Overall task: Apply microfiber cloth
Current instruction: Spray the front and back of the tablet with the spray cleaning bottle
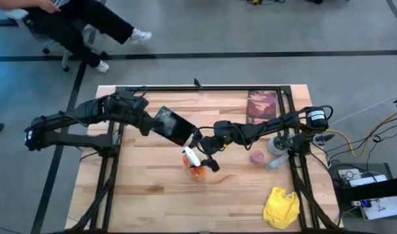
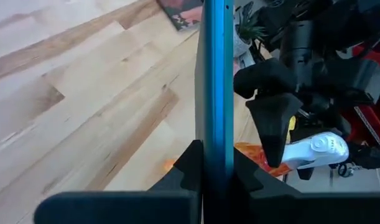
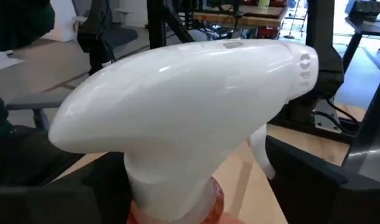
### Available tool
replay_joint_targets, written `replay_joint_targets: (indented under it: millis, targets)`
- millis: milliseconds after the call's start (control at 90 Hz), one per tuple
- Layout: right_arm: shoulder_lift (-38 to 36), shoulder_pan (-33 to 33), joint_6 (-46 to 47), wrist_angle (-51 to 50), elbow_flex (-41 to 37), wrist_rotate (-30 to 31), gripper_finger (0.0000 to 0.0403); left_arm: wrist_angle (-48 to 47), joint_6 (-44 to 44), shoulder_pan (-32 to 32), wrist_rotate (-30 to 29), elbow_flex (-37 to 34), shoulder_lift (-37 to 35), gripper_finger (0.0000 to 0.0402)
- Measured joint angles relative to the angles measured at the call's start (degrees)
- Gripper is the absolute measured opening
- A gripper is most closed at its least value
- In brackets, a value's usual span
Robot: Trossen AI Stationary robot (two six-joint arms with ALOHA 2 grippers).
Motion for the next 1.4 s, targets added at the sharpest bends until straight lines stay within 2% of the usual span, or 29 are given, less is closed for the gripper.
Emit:
replay_joint_targets:
  millis: [211, 533, 622, 744, 956, 1133, 1256, 1400]
  targets:
    - [0.0, -0.02, 0.33, -0.02, 0.0, 0.04, 0.0292, 0.19, 4.77, 0.04, -1.93, 1.16, -0.13, 0.0011]
    - [0.0, 0.0, 0.58, -0.09, 0.0, 0.05, 0.0285, 0.2, 16.08, -0.58, -10.3, 1.16, 0.07, 0.0011]
    - [0.0, 0.0, 0.6, -0.09, 0.0, 0.04, 0.0282, 0.44, 17.76, -1.04, -10.85, 1.16, 0.07, 0.0011]
    - [0.0, 0.0, 0.6, -0.09, 0.0, 0.04, 0.0283, 0.64, 16.55, -1.37, -10.6, 1.16, 0.07, 0.0011]
    - [0.0, -0.01, 1.07, -0.13, 0.0, 0.11, 0.0278, 0.55, 8.61, -1.84, -8.67, 1.16, 0.07, 0.0011]
    - [0.02, 0.0, 1.26, -0.19, 0.0, 0.09, 0.027, -0.63, 8.2, -3.72, -8.58, 1.16, 0.02, 0.0011]
    - [0.02, 0.0, 2.02, -0.2, 0.0, 0.11, 0.025, -0.68, 7.82, -4.91, -8.61, 1.16, 0.02, 0.0011]
    - [0.04, 0.0, 2.68, -0.35, 0.0, 1.12, 0.0209, -0.78, 7.82, -5.42, -8.95, 1.16, -0.05, 0.0011]
